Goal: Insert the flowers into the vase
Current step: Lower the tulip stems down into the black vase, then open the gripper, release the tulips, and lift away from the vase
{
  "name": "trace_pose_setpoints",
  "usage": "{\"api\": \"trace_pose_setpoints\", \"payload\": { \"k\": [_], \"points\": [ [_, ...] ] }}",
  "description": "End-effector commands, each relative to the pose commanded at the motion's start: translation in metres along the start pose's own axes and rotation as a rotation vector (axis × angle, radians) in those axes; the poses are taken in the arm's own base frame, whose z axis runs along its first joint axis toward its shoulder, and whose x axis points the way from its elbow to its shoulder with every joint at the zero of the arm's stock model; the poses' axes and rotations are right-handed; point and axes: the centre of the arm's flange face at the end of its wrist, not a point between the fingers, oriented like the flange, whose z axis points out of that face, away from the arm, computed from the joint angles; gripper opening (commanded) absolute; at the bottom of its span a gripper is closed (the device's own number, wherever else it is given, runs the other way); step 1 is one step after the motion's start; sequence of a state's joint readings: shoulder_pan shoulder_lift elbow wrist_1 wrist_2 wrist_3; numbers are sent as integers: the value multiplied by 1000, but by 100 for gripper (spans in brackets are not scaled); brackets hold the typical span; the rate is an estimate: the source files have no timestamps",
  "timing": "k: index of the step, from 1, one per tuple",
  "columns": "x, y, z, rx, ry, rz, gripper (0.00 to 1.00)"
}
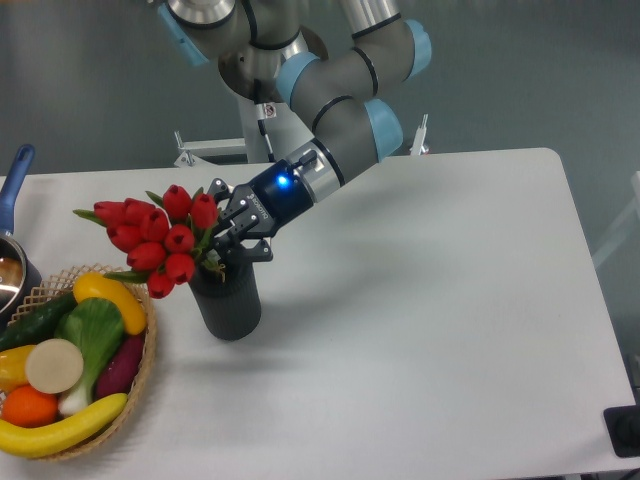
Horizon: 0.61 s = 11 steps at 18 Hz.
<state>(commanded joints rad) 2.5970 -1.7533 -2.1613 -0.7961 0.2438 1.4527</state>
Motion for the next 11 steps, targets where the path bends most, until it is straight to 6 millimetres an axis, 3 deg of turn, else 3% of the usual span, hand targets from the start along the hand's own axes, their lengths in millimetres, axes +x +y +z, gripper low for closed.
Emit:
{"api": "trace_pose_setpoints", "payload": {
  "k": [1,3,8,11],
  "points": [
    [-1,1,-1,0,-3,-2,23],
    [-5,-5,-4,1,-9,13,41],
    [-2,0,-1,-1,-4,30,41],
    [-3,-1,-2,-1,-5,36,48]
  ]
}}
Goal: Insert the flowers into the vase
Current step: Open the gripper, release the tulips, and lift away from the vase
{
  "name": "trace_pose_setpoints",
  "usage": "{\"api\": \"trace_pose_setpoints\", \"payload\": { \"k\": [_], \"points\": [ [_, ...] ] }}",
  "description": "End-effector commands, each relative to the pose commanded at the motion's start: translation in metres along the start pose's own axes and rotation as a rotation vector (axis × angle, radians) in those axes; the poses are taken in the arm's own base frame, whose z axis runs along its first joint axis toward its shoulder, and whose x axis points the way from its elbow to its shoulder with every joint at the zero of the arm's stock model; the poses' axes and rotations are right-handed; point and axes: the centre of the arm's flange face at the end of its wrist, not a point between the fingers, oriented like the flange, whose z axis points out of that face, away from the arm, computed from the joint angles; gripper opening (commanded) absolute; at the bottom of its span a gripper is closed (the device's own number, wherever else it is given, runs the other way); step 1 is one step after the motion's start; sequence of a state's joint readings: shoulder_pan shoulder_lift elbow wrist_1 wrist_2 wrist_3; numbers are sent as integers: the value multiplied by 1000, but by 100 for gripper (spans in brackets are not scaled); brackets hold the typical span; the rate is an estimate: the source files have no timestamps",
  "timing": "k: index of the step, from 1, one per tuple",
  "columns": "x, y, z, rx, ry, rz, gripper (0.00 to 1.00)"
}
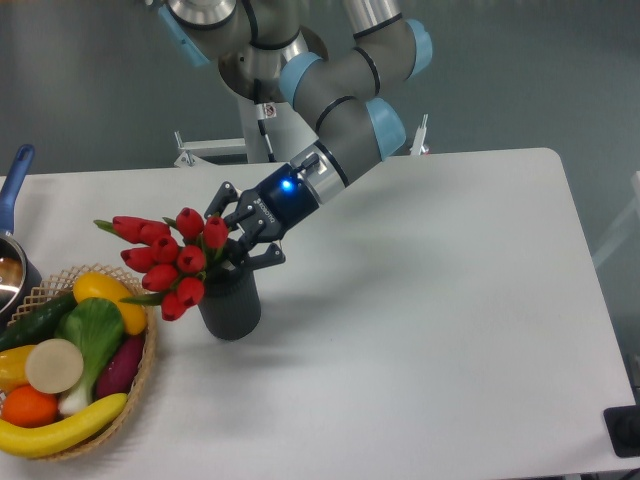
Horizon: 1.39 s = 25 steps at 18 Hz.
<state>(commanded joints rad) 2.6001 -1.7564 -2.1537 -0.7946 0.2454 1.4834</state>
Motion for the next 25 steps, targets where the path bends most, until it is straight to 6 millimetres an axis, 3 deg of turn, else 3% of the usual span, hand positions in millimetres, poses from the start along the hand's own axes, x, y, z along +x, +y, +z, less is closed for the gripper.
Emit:
{"api": "trace_pose_setpoints", "payload": {
  "k": [1,3,4,9,12,16,19,22,25],
  "points": [
    [-1,0,-1,0,-2,1,56],
    [-2,-2,-3,-1,-8,15,94],
    [-5,-1,-9,0,-20,17,100],
    [-5,2,-26,-79,-62,26,100],
    [-5,-4,-53,-165,-129,56,100],
    [-10,-27,-128,-245,-300,145,100],
    [-23,-40,-197,-396,-440,233,100],
    [-40,-72,-245,-547,-540,280,100],
    [-35,-102,-272,-790,-608,320,100]
  ]
}}
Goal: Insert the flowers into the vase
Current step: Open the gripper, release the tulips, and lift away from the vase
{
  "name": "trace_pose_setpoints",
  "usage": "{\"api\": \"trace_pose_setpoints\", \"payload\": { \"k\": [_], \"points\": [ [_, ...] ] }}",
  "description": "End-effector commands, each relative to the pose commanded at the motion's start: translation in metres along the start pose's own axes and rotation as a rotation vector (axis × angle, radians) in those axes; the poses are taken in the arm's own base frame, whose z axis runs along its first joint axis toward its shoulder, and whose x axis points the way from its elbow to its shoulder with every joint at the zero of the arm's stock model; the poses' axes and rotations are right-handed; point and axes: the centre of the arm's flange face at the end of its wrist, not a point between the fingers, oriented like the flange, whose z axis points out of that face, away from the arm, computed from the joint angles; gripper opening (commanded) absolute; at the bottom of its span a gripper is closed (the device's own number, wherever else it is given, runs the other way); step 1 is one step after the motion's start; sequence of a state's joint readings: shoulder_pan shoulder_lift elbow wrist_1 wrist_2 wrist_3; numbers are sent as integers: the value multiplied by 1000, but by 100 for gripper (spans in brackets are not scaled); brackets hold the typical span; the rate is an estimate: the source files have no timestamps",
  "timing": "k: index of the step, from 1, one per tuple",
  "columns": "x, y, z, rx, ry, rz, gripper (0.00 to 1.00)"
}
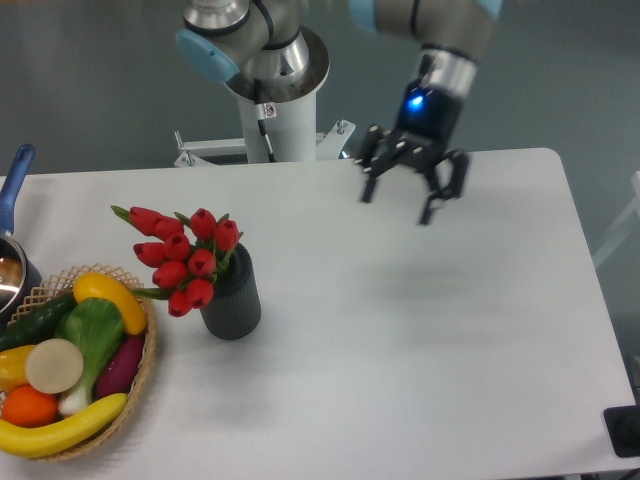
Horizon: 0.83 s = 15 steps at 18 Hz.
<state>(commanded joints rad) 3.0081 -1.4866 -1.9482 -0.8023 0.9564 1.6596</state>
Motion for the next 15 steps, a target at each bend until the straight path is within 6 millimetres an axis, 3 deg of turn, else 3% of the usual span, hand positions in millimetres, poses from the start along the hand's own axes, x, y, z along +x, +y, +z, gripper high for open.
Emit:
{"api": "trace_pose_setpoints", "payload": {
  "k": [4,7,15],
  "points": [
    [-5,8,-16,-158,2,171,100],
    [-2,25,-34,-226,84,295,100],
    [8,38,-42,-225,136,292,100]
  ]
}}
